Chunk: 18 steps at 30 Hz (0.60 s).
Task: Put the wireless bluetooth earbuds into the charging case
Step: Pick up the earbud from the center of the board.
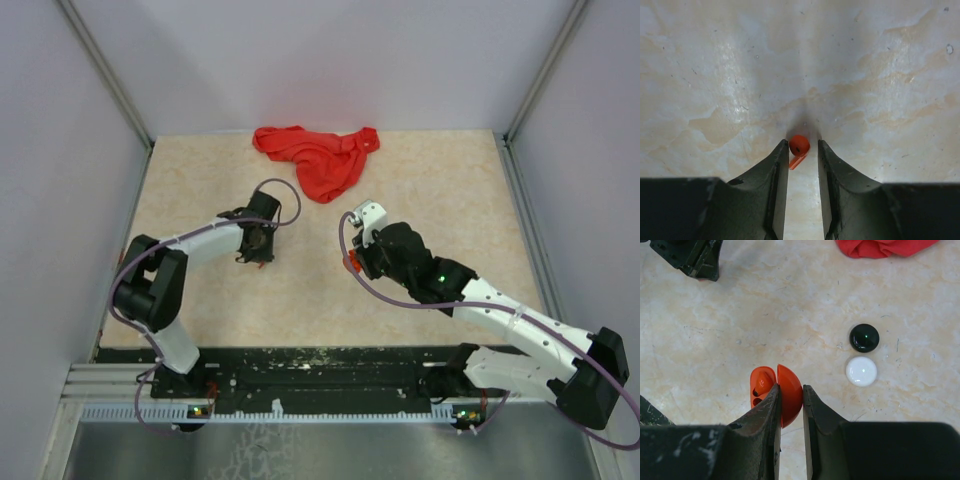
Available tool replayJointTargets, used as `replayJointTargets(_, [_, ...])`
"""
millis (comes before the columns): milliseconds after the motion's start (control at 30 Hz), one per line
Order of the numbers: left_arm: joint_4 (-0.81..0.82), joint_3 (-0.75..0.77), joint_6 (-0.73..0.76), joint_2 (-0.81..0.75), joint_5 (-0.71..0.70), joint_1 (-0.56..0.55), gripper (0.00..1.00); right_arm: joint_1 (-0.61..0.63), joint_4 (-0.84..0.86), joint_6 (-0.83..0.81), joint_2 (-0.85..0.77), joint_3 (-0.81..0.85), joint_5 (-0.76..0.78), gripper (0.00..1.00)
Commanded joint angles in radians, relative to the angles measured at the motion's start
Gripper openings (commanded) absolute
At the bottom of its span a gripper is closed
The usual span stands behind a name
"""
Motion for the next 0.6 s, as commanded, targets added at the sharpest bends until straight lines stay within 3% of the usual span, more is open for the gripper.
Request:
replayJointTargets(0, [-0.046, 0.063, 0.029, 0.055, -0.042, -0.011, 0.34, -0.007, 0.052, 0.006, -0.025, 0.001, -0.002, 0.09])
replayJointTargets(267, [-0.100, 0.109, 0.033, 0.103, -0.060, -0.015, 0.26, -0.008, 0.050, 0.002, -0.024, 0.004, 0.001, 0.09])
replayJointTargets(567, [-0.163, 0.125, 0.034, 0.087, -0.058, -0.037, 0.30, -0.007, 0.055, 0.001, -0.022, 0.004, -0.002, 0.09])
